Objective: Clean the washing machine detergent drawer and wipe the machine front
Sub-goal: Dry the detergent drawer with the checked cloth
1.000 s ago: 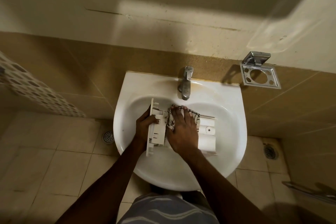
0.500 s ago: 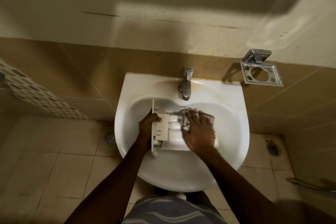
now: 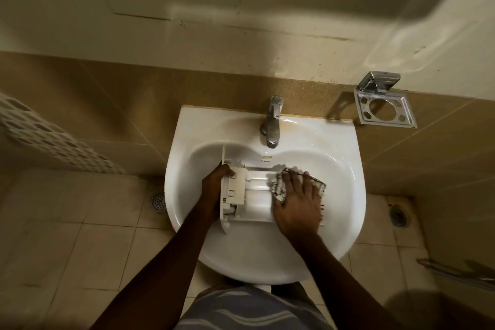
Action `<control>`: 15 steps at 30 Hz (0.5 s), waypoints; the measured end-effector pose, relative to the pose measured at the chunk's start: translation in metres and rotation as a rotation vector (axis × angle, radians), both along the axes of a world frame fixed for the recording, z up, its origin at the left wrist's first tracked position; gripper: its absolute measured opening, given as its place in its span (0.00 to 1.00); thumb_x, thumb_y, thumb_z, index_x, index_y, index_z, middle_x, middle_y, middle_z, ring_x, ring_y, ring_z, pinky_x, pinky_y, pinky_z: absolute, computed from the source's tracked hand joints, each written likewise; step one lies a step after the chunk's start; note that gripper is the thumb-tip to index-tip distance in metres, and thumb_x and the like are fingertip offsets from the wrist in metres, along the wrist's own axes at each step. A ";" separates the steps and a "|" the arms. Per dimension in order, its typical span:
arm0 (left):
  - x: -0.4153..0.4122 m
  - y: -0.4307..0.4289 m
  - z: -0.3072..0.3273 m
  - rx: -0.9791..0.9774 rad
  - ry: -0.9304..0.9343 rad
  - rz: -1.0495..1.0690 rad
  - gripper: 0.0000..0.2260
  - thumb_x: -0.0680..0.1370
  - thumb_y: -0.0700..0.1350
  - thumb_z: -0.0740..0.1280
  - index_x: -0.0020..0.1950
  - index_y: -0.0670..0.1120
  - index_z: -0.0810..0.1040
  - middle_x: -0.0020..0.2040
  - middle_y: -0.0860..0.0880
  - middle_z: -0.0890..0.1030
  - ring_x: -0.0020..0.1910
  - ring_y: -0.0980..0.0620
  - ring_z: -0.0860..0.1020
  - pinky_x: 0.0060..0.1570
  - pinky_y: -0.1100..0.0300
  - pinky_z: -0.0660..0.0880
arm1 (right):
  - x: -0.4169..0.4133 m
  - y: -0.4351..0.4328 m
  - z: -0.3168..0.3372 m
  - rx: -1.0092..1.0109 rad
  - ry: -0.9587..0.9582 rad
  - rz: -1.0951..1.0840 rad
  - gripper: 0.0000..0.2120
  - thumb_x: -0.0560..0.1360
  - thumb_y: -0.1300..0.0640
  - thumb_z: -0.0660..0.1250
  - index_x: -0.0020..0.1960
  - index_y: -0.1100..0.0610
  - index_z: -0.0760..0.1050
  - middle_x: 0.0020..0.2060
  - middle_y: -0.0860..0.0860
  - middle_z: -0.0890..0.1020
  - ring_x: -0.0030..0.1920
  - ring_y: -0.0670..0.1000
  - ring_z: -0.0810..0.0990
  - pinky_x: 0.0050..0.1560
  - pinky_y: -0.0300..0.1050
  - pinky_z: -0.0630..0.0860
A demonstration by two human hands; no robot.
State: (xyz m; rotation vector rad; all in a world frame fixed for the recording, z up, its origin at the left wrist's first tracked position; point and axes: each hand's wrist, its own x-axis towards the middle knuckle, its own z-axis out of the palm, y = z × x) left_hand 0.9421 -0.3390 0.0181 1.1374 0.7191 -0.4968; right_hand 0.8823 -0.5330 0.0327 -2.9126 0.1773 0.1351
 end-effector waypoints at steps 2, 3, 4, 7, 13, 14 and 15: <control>-0.001 -0.002 0.007 0.024 0.002 -0.012 0.24 0.65 0.48 0.71 0.57 0.36 0.80 0.46 0.31 0.81 0.38 0.40 0.80 0.34 0.55 0.78 | 0.000 0.028 -0.002 0.032 0.015 0.089 0.31 0.77 0.42 0.56 0.78 0.52 0.60 0.77 0.53 0.63 0.77 0.59 0.58 0.76 0.59 0.53; -0.002 -0.003 0.010 0.019 -0.001 -0.019 0.18 0.70 0.46 0.68 0.55 0.36 0.80 0.42 0.34 0.82 0.33 0.42 0.80 0.30 0.58 0.77 | -0.005 0.035 -0.003 0.052 0.015 0.168 0.31 0.77 0.43 0.56 0.78 0.52 0.60 0.77 0.52 0.63 0.77 0.57 0.58 0.76 0.59 0.55; -0.002 -0.003 0.010 -0.001 -0.013 -0.032 0.14 0.73 0.44 0.66 0.53 0.36 0.80 0.38 0.38 0.82 0.30 0.44 0.79 0.28 0.60 0.76 | -0.013 0.036 -0.003 0.068 0.014 0.252 0.32 0.76 0.44 0.56 0.78 0.51 0.59 0.77 0.50 0.63 0.78 0.56 0.57 0.76 0.59 0.58; -0.001 -0.001 0.002 -0.039 -0.011 -0.034 0.23 0.69 0.48 0.69 0.59 0.35 0.79 0.43 0.36 0.81 0.32 0.44 0.79 0.29 0.58 0.77 | -0.028 0.010 -0.001 0.041 0.004 0.392 0.31 0.77 0.44 0.57 0.79 0.47 0.56 0.78 0.47 0.61 0.79 0.54 0.54 0.74 0.61 0.59; -0.002 0.000 0.010 -0.090 -0.013 -0.098 0.32 0.69 0.55 0.72 0.66 0.36 0.77 0.47 0.36 0.81 0.34 0.43 0.80 0.32 0.56 0.78 | -0.020 -0.028 0.005 0.165 -0.018 -0.074 0.29 0.74 0.41 0.56 0.74 0.46 0.63 0.73 0.56 0.66 0.73 0.61 0.63 0.61 0.68 0.73; -0.002 -0.001 0.012 -0.098 -0.009 -0.105 0.30 0.73 0.57 0.70 0.66 0.36 0.77 0.46 0.37 0.81 0.34 0.44 0.80 0.31 0.57 0.78 | -0.018 -0.026 0.008 0.217 -0.029 -0.110 0.27 0.75 0.42 0.57 0.73 0.47 0.66 0.71 0.56 0.67 0.71 0.61 0.64 0.58 0.65 0.76; -0.002 0.000 0.012 -0.105 0.000 -0.115 0.30 0.75 0.59 0.68 0.66 0.36 0.77 0.46 0.38 0.82 0.34 0.45 0.80 0.31 0.58 0.77 | -0.015 -0.021 0.013 0.242 -0.030 -0.142 0.26 0.76 0.42 0.58 0.72 0.48 0.68 0.70 0.55 0.67 0.70 0.60 0.64 0.57 0.63 0.76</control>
